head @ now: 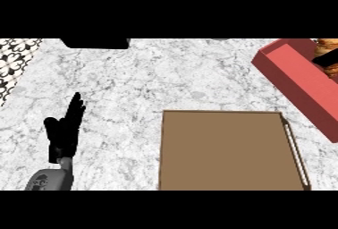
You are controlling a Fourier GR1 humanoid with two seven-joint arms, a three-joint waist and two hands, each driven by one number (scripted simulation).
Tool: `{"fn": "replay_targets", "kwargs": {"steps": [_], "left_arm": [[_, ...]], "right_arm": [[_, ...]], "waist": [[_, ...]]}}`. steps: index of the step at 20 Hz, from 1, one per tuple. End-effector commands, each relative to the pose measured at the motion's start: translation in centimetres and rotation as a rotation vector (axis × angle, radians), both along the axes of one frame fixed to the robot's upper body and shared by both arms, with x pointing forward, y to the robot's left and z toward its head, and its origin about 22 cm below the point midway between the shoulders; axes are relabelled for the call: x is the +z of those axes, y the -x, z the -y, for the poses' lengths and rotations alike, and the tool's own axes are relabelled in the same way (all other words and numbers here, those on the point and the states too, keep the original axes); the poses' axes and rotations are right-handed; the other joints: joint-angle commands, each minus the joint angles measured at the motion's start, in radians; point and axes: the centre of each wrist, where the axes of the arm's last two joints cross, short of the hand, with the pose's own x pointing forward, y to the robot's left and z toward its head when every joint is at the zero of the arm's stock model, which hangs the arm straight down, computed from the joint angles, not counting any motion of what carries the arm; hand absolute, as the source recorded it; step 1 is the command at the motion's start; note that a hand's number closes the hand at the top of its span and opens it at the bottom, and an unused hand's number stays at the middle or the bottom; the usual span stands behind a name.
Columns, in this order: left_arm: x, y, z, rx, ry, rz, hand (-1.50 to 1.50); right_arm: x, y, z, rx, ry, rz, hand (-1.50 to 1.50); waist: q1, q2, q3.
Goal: Pick the croissant from the tray and place it in the cardboard box
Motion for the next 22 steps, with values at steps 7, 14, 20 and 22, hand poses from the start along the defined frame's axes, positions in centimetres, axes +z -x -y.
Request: {"fn": "replay_targets", "kwargs": {"steps": [7,14,20,22], "left_arm": [[0.9,-0.1,-0.7,-0.021,0.006,0.007,0.0],[-0.3,-0.7,-0.5,-0.017,-0.001,0.004,0.0],[-1.9,1.2,0.3,0.006,0.016,-0.017,0.0],[-0.1,0.0,-1.3,0.015,0.001,0.009,0.0]], "right_arm": [[-3.1,0.9,5.0,-0.026,-0.272,0.03,-1.5],[-3.2,1.4,6.0,0.121,-0.376,0.293,-1.5],[-4.8,3.6,8.5,0.158,-0.603,0.574,-1.5],[-4.2,4.3,10.0,0.137,-0.608,0.599,-1.5]], "waist": [[0.018,0.007,0.002],[0.014,0.012,0.004],[-0.018,-0.004,0.003],[-0.01,-0.003,0.002]]}}
